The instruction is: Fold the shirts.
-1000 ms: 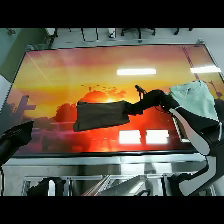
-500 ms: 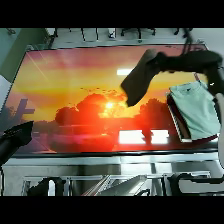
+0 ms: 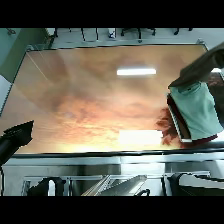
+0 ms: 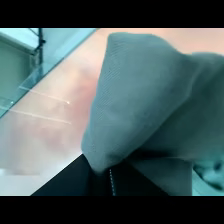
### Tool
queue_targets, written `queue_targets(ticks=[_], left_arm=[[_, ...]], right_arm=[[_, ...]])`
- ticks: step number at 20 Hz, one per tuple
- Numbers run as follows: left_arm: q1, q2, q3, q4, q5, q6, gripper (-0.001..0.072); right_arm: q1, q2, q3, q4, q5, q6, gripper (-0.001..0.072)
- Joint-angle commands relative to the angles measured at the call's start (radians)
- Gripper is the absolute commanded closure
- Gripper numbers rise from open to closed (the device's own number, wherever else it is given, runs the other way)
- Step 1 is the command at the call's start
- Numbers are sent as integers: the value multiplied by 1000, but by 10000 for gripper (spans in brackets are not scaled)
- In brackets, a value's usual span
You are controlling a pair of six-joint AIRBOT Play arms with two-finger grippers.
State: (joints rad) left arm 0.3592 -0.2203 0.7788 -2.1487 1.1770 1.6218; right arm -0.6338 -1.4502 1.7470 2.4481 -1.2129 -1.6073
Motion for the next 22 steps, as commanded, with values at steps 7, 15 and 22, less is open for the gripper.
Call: queue_targets(ticks=[7, 15, 22], left_arm=[[1, 1, 0, -2, -12, 1, 691], [1, 1, 0, -3, 23, 2, 691], [1, 1, 0, -2, 28, 2, 691]], right_arm=[[-134, 202, -85, -391, -459, 484, 690], [-132, 393, -550, -612, -389, 587, 688], [-134, 340, -585, -549, -351, 459, 5]])
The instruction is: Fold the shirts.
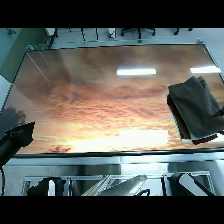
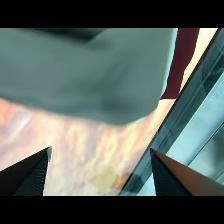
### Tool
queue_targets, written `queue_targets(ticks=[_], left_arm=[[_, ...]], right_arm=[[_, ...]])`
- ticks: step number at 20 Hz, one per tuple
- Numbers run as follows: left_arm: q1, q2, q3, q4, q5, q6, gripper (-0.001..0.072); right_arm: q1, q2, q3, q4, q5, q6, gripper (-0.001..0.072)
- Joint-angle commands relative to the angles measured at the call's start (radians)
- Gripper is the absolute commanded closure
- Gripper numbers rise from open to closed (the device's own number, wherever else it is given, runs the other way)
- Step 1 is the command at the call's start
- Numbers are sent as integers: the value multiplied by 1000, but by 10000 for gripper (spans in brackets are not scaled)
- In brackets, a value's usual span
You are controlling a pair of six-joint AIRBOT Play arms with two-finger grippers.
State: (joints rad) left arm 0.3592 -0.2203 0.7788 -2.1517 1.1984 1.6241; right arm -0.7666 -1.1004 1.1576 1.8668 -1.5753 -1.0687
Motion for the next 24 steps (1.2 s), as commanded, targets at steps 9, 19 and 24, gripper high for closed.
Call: queue_targets(ticks=[9, 19, 24], left_arm=[[-12, -12, -1, -76, 9, -1, 690], [-700, -306, -103, -91, -168, -40, 691], [-888, -465, -154, -91, -304, -57, 691]], right_arm=[[222, -5, 249, 425, 256, -255, 575], [1102, 79, -117, 212, 474, -420, 688], [1241, 83, -205, 220, 564, -405, 688]])
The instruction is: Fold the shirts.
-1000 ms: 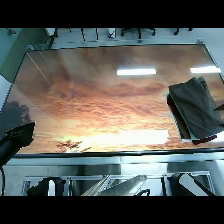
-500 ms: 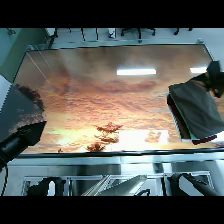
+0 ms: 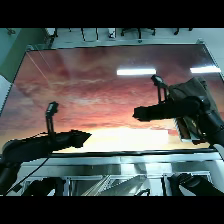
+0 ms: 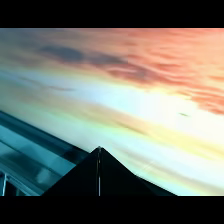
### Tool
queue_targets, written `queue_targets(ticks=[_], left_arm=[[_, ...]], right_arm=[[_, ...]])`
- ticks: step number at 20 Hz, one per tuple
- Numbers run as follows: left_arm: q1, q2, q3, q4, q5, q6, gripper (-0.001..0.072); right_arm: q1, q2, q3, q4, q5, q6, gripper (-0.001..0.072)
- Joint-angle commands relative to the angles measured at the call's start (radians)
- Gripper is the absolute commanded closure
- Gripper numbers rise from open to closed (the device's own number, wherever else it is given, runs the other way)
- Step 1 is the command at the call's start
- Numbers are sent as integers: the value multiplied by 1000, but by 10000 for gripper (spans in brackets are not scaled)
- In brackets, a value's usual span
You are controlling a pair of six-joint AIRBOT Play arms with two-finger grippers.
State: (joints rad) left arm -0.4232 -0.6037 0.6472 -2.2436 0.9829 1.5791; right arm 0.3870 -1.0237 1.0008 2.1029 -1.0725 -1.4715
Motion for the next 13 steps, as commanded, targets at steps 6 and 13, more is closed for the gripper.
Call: queue_targets(ticks=[6, 13], left_arm=[[-112, -107, -22, 1, -124, -10, 691], [-112, -107, -23, 1, -127, -10, 691]], right_arm=[[89, 5, -48, 31, 23, 9, 688], [89, 1, -48, 29, 23, 9, 688]])
